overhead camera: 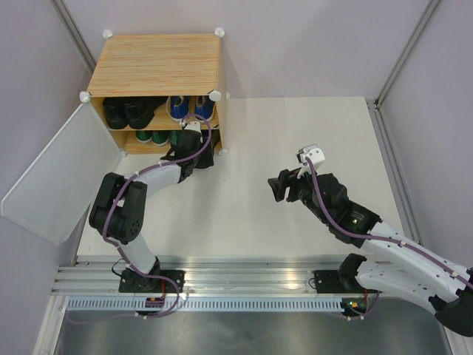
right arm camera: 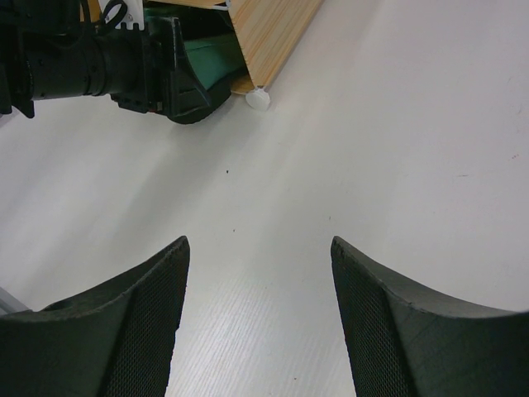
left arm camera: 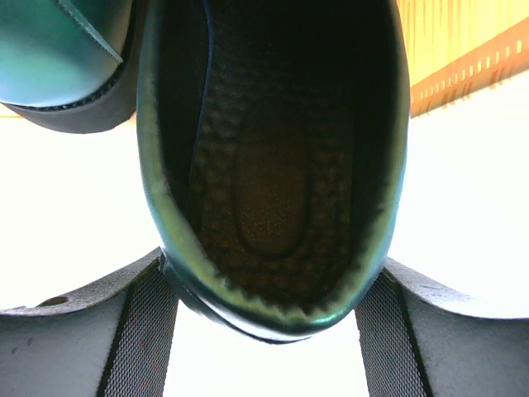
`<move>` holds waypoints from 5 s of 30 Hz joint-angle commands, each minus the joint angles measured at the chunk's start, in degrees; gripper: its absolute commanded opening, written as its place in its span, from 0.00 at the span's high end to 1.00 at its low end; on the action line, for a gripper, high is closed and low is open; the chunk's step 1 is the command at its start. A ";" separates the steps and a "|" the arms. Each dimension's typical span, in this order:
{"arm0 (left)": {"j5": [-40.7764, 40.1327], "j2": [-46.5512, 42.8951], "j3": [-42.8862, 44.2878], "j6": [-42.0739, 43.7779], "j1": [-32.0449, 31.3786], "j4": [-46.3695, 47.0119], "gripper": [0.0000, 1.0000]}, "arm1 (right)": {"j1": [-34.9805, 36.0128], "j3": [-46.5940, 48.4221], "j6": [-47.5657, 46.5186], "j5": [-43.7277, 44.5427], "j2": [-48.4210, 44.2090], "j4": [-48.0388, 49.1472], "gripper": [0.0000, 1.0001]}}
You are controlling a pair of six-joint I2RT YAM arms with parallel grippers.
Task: Place and organize the shoes in the shoe cabinet
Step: Adjust the shoe in the shoe cabinet.
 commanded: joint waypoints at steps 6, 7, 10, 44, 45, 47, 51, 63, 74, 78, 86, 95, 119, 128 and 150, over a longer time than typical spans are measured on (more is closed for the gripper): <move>-0.42 2.66 7.06 3.15 -0.30 2.99 0.67 | -0.13 0.19 -0.45 -0.03 0.20 2.17 0.27; -0.42 3.27 7.41 3.23 -0.38 3.16 0.67 | -0.21 0.19 -0.53 -0.03 0.38 2.09 0.27; -0.42 4.77 8.46 3.67 -0.39 3.87 0.67 | -0.22 0.28 -0.54 -0.03 0.82 2.17 0.27; 1.51 6.45 6.18 0.42 -0.30 6.77 0.00 | -0.13 0.54 -1.06 -0.73 2.05 2.35 0.27; 1.69 6.09 5.92 0.34 -0.30 6.68 0.00 | -0.13 0.45 -1.06 -0.73 1.61 2.26 0.27; 2.04 4.43 4.69 -0.54 -0.30 6.42 0.01 | -0.22 0.36 -0.98 -0.99 1.26 2.35 0.27; 2.39 0.04 -0.74 -4.22 -0.30 6.59 0.00 | -0.22 0.19 -0.89 -2.05 0.21 2.35 0.27; 8.02 -15.00 -21.93 -12.23 -0.30 15.46 0.72 | -0.13 -0.16 -0.18 -3.81 0.12 2.35 0.27; 4.68 -2.28 -9.04 -9.34 0.49 17.93 0.87 | -0.13 0.19 -0.54 -2.84 2.31 2.52 0.27; 8.10 7.04 3.24 -11.08 3.12 18.11 0.94 | -0.22 0.36 -0.89 -2.22 3.28 2.44 0.27; 14.34 7.86 -2.49 -14.78 4.71 23.38 0.98 | -0.21 0.36 -0.97 -1.70 3.72 2.52 0.27; 16.63 -5.41 -20.95 -18.12 3.13 25.68 0.98 | -0.13 0.28 -0.62 -2.92 3.46 2.52 0.27; 12.85 2.77 -10.04 -14.60 4.98 32.16 0.98 | -0.22 0.10 -0.36 -4.15 3.45 2.96 0.27; 20.93 -21.55 -21.95 -21.81 4.36 23.84 0.97 | -0.13 0.10 -2.11 -7.14 6.88 6.03 0.48; 6.20 -56.66 2.05 5.16 4.45 -33.12 0.00 | 6.54 28.57 -31.05 -13.27 58.90 20.98 0.99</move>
